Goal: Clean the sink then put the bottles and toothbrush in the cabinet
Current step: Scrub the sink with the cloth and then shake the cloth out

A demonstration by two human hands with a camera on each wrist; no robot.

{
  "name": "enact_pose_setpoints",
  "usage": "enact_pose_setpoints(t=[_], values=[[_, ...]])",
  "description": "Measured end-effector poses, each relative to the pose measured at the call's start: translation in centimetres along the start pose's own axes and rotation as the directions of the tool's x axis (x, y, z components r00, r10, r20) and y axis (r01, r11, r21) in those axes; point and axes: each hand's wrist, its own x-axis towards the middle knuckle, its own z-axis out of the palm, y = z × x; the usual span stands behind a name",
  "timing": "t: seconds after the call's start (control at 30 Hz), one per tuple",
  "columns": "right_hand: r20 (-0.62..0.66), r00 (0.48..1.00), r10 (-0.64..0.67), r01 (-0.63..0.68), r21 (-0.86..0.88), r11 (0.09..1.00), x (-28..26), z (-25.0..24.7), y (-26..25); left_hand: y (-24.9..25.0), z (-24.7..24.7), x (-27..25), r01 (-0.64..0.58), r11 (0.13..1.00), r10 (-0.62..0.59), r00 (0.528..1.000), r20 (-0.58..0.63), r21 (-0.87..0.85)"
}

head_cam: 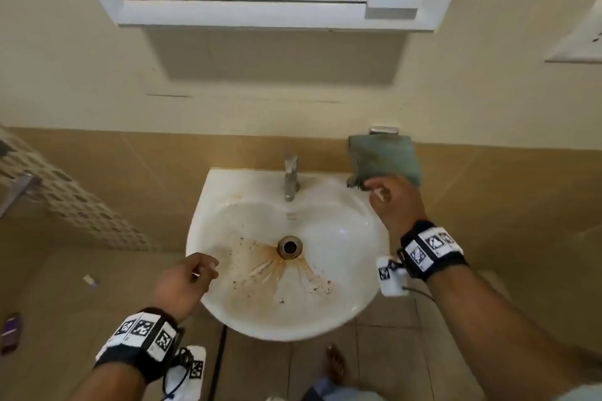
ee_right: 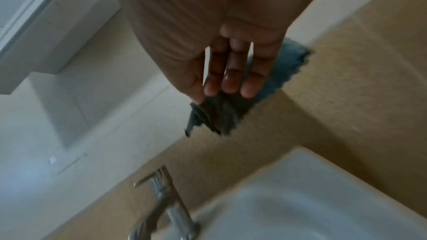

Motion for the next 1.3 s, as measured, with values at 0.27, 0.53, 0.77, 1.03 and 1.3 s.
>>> enact_pose_setpoints(t=[0.27,0.53,0.77,1.03,1.3], values=[[0.005,0.989,0.149,-0.144,-0.226,0.963,6.9,1.0,-1.7,1.6,0.9,0.9,0.1,0.992,-0.102,0.994,-0.028,-0.079],[-0.122,0.977,0.173,-0.181,-0.055,0.982,7.3,-0.9,-1.9,3.9,-0.2,6.3,-0.022,0.996,0.02,1.0,-0.016,-0.089],[-0.196,0.913,0.357,-0.202,0.543,0.815,4.8,-4.9,-6.7,10.7,-0.3,9.5,-0.364,0.921,0.378,0.92,0.103,-0.138],[0.22,0.908,0.356,-0.345,0.876,0.338,-0.9,-0.1,-14.1,16.4,-1.2,9.0,-0.309,0.774,0.559,0.744,0.366,-0.554],[0.23,0.89,0.394,-0.378,0.855,0.355,-4.9,5.3,-16.0,11.7,-0.7,8.7,-0.402,0.823,0.548,0.747,0.377,-0.4]])
